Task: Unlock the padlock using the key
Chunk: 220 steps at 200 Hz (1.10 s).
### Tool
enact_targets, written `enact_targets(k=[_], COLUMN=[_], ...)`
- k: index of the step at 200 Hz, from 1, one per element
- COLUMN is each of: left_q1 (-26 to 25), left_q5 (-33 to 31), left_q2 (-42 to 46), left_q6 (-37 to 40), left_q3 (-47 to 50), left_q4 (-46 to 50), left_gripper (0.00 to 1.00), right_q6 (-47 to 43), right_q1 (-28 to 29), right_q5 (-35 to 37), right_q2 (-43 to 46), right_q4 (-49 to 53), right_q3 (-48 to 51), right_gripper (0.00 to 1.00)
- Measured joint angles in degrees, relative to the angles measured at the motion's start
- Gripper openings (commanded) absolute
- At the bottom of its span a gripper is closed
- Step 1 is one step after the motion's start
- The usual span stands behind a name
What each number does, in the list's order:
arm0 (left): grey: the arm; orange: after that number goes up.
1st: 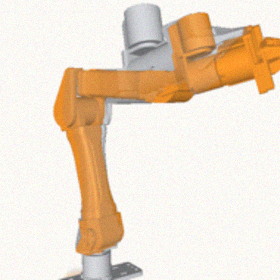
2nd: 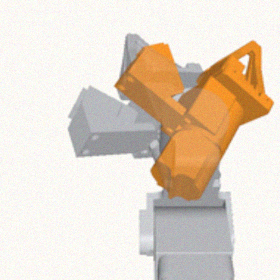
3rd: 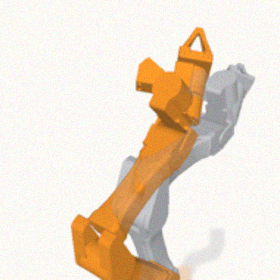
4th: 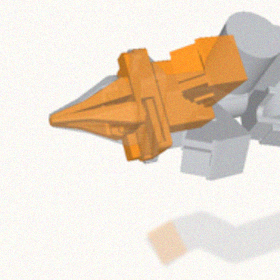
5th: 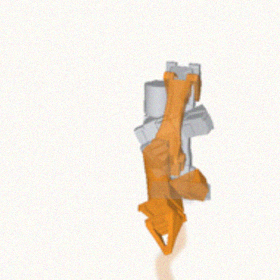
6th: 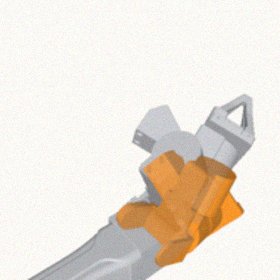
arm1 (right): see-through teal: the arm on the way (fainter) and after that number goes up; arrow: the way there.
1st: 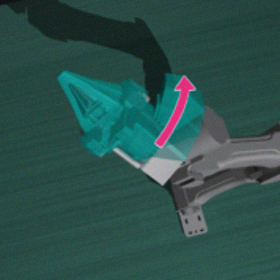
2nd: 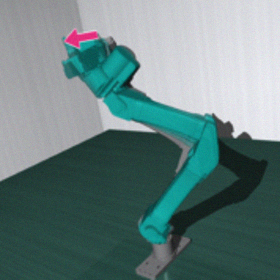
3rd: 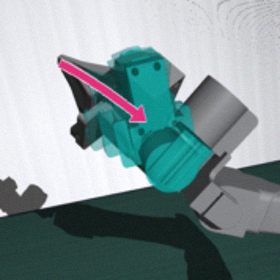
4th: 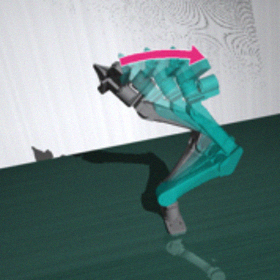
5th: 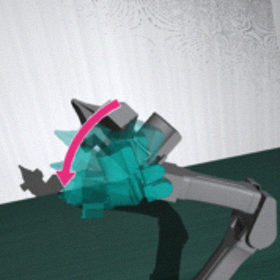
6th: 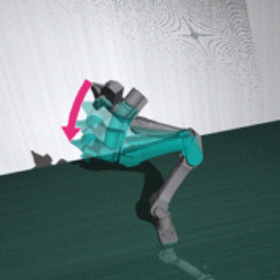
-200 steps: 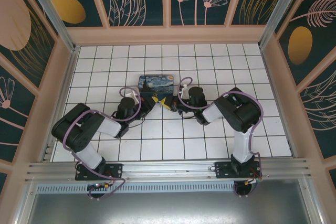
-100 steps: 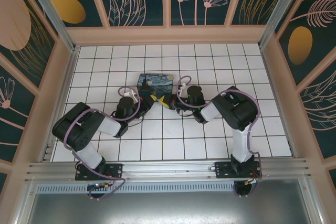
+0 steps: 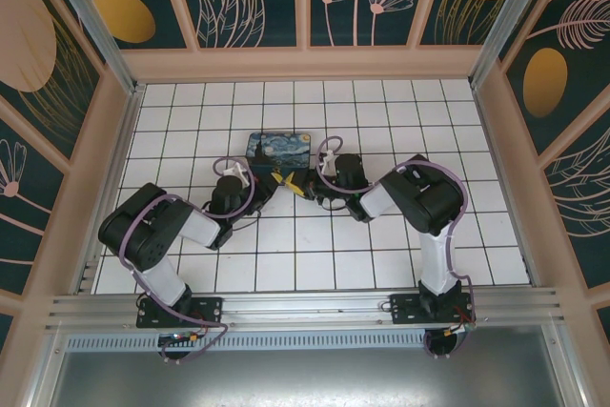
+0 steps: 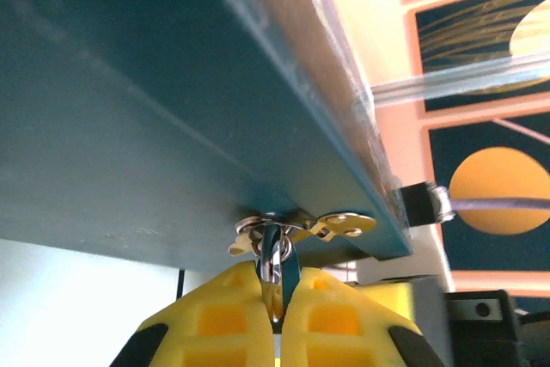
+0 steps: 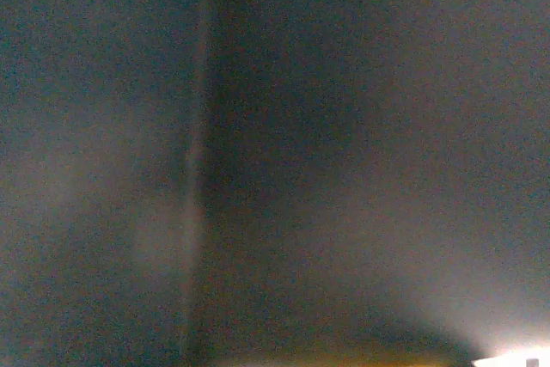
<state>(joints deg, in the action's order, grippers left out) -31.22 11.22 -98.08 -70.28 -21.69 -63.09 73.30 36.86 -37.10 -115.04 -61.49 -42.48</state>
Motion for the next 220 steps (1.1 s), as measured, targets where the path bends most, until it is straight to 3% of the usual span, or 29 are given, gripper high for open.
enact_targets(k=[45, 67, 117, 162, 220], left_q1=[-1.2, -1.2, -1.2, -1.2, -1.2], left_q5=[1.6, 1.6, 2.1, 4.0, 6.8], left_q2=[-0.3, -0.3, 0.0, 2.3, 5.1], left_q6=[0.0, 0.0, 0.2, 0.4, 1.9], left_q3=[-0.2, -0.2, -0.3, -1.1, -4.6], left_q4=[2.3, 4.3, 6.4, 10.8, 18.5], left_gripper=[0.0, 0.0, 0.0, 0.0, 0.0], right_q6=[-2.5, -5.4, -18.8, -35.3, -48.9], right_q1=[0.1, 0.1, 2.5, 11.5, 17.8], right_q5=[0.5, 1.6, 10.5, 29.2, 46.6], right_q2=[5.7, 10.3, 20.7, 21.9, 19.5], right_q4=[1.3, 4.3, 26.4, 48.6, 52.3], right_q3=[5.1, 8.0, 8.3, -0.8, -0.6], right_gripper=[0.66, 0.72, 0.72, 0.69, 0.62])
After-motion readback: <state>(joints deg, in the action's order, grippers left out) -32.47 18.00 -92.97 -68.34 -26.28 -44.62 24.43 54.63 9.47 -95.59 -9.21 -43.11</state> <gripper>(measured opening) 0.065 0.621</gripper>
